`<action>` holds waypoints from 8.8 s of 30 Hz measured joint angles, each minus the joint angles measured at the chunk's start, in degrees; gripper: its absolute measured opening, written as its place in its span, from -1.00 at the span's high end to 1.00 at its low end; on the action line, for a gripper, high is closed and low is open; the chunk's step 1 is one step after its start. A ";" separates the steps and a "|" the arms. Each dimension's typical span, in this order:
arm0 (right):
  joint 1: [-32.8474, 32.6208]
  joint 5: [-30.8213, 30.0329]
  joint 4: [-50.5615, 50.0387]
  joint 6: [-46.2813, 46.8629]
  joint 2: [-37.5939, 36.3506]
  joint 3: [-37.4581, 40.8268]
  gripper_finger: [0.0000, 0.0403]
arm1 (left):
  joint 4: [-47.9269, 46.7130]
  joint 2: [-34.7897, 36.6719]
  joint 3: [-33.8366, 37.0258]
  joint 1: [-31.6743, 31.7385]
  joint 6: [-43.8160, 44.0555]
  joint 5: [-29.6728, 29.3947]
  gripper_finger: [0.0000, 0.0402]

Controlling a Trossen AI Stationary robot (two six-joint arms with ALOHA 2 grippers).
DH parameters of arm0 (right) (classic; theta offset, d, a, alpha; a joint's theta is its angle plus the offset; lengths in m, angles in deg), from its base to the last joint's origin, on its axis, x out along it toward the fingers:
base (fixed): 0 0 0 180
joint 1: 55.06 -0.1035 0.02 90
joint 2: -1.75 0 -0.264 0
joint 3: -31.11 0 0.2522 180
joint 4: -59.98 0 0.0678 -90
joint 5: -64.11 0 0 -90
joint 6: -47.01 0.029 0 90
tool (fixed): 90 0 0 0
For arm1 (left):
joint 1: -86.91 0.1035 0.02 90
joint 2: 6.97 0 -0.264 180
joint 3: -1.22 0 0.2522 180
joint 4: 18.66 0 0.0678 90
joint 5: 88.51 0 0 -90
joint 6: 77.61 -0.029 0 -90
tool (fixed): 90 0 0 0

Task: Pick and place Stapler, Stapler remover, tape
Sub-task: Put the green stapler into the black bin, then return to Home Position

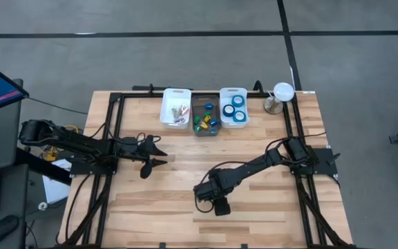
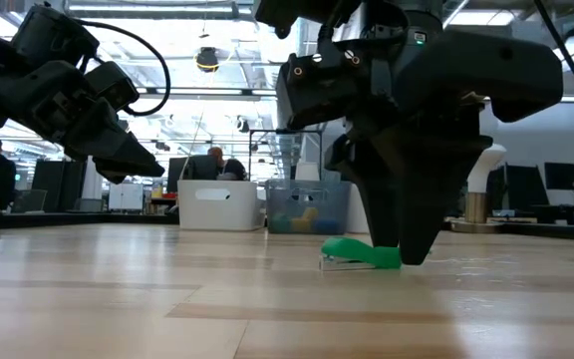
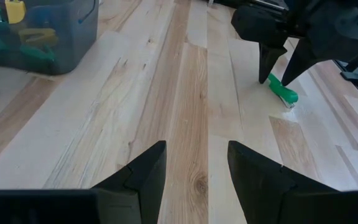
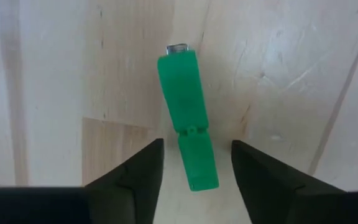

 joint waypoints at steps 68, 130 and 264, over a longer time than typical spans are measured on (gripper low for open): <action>9.75 -2.95 -13.61 -12.90 -0.24 -13.88 0.71 | -0.08 0.00 0.00 0.00 0.02 0.02 0.19; 42.78 -1.84 -3.99 -25.78 0.04 -12.11 0.38 | -0.63 -0.04 0.00 0.00 -2.38 0.00 0.19; 11.90 -4.50 64.55 -1.34 -113.00 90.49 -0.05 | -13.00 50.25 -0.37 -1.77 10.05 20.83 0.19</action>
